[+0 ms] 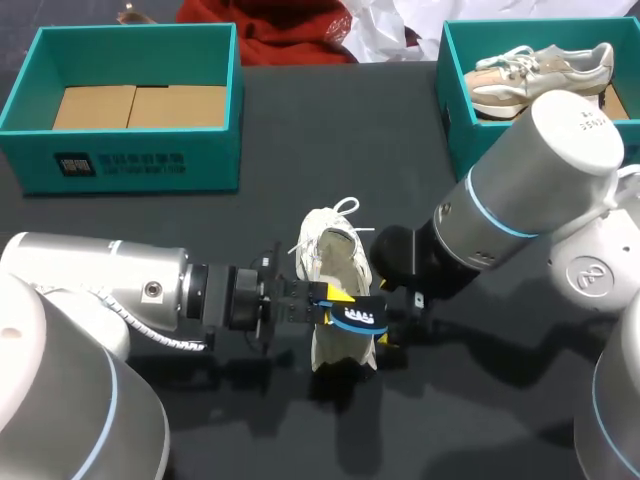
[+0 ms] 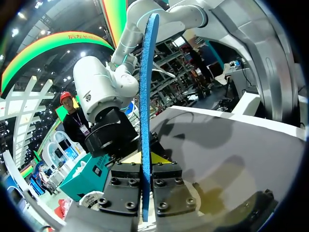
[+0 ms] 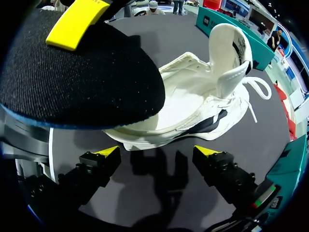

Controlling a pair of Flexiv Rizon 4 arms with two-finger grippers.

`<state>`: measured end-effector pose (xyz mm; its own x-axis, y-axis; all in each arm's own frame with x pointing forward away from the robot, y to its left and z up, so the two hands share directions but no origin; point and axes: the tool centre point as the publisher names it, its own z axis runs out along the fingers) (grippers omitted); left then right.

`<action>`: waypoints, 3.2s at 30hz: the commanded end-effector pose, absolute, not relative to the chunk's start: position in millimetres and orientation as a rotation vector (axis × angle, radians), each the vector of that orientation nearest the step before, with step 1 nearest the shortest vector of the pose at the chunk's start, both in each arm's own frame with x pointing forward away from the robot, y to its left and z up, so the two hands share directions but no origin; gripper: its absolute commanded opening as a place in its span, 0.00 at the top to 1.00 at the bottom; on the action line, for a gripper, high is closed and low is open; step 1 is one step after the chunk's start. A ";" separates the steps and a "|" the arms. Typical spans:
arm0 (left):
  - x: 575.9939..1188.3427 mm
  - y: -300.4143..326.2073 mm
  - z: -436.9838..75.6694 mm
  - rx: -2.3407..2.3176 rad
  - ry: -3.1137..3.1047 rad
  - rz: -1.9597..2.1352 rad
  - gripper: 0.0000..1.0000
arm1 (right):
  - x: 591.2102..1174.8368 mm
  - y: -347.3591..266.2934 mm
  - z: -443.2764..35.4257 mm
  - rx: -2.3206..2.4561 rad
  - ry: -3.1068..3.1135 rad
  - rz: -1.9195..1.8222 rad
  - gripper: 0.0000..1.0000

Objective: Take the shoe out of the shoebox, open the shoe tongue, remove and reinsert the insole, then place the shoe into the shoebox

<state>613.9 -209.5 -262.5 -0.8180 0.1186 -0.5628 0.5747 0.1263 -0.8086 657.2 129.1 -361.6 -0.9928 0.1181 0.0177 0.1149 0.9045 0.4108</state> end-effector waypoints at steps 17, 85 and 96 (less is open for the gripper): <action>615.3 -217.2 -268.5 0.678 2.050 -1.747 1.00 | 654.3 132.9 -362.7 0.170 3.056 0.673 0.00; 638.4 -215.1 -302.7 0.434 2.041 -1.717 1.00 | 654.3 132.9 -362.7 0.170 3.056 0.673 0.00; 645.5 -211.8 -312.3 0.395 2.050 -1.689 1.00 | 654.3 132.9 -362.7 0.170 3.056 0.673 0.00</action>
<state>644.3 -209.6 -308.8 -0.8575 -0.0603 -0.5109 0.4904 0.2040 -0.8473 655.8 132.1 -361.4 -0.9942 0.1057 0.0189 0.1038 0.9016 0.4198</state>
